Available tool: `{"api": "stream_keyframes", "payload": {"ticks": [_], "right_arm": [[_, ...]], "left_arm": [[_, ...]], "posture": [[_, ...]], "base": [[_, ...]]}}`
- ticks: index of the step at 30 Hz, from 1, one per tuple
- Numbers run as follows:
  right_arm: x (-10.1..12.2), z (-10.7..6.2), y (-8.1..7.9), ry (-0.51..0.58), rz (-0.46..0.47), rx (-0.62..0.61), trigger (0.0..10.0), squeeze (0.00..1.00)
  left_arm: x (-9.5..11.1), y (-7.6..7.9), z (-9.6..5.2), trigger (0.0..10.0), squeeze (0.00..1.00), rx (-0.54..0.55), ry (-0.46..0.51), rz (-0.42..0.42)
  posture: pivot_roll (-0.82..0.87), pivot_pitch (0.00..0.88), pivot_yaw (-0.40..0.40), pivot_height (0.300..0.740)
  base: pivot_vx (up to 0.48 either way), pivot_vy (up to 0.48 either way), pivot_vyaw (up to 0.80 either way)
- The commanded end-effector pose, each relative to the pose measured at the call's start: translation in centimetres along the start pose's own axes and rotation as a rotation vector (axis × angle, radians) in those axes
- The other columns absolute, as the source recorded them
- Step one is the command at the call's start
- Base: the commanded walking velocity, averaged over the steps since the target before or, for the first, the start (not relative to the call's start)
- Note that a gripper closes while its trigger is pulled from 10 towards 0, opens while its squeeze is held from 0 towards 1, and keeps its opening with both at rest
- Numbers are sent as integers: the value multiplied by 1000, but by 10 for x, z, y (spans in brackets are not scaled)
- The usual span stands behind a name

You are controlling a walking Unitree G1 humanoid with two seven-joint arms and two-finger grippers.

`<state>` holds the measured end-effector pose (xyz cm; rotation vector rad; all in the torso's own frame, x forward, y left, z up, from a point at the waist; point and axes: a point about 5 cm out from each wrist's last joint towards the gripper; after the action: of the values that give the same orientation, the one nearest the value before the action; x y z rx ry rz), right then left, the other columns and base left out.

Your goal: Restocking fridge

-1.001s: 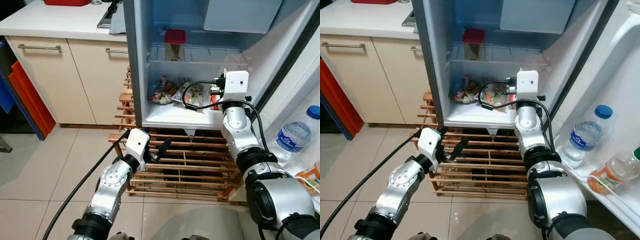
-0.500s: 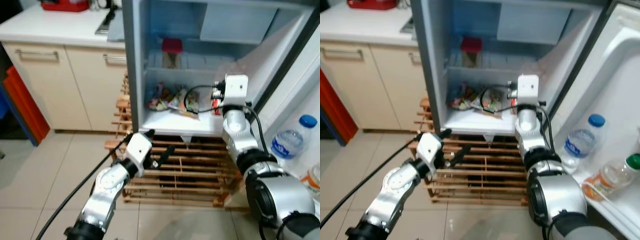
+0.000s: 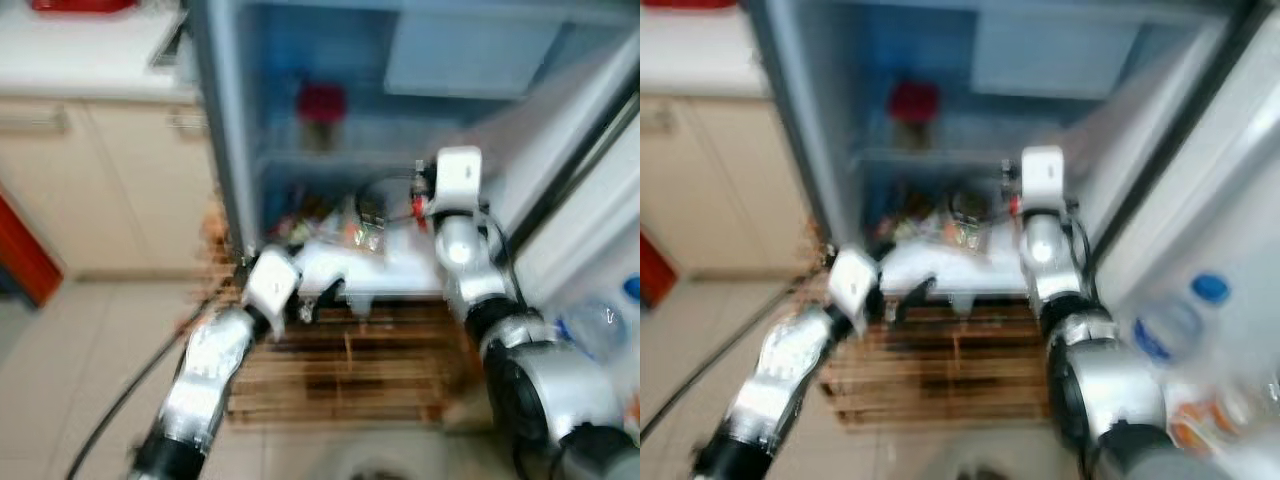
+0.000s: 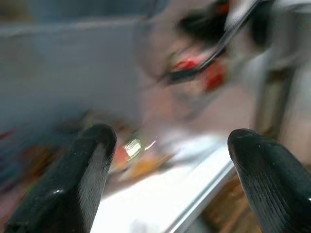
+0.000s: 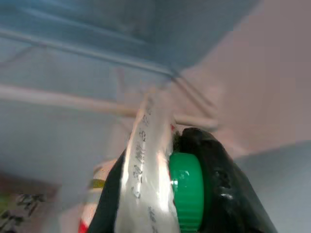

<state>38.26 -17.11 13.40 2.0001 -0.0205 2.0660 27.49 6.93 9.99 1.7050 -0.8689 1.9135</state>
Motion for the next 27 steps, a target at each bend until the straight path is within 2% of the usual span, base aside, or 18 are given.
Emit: {"api": "stream_keyframes", "payload": {"ticks": [1,9,14,18,23,27], "right_arm": [[12,6,3,26,11,-15,0,0],[5,4,3,-9,13,-11,0,0],[0,4,-2,-67,64,9,0,0],[-6,1,-11,-130,133,26,0,0],[-5,0,-12,-110,134,18,0,0],[-9,-7,-21,-84,118,51,0,0]], "left_arm": [[-4,-12,-11,10000,0,40,-29,14],[-4,-10,-11,10000,0,42,-30,11],[-4,-10,-15,10000,0,44,-37,20],[-7,-7,-27,10000,0,48,-61,22],[-8,-6,-31,10000,0,49,-67,30],[-7,-5,-31,10000,0,53,-69,33]], "posture": [[75,0,-71,740],[74,0,-66,740],[96,0,-65,740],[119,0,-70,740],[118,0,-78,740],[111,0,-78,740]], "base": [[0,0,0],[0,0,0],[0,0,0],[0,0,0],[0,0,0],[0,0,0]]}}
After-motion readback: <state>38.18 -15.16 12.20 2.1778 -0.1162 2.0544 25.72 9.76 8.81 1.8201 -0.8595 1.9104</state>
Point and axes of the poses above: a point about 5 cm out from each wrist's last joint towards the gripper, its own z axis pointing out of the wrist towards the gripper, its own x axis along the axis of the wrist's last joint, y = z × x
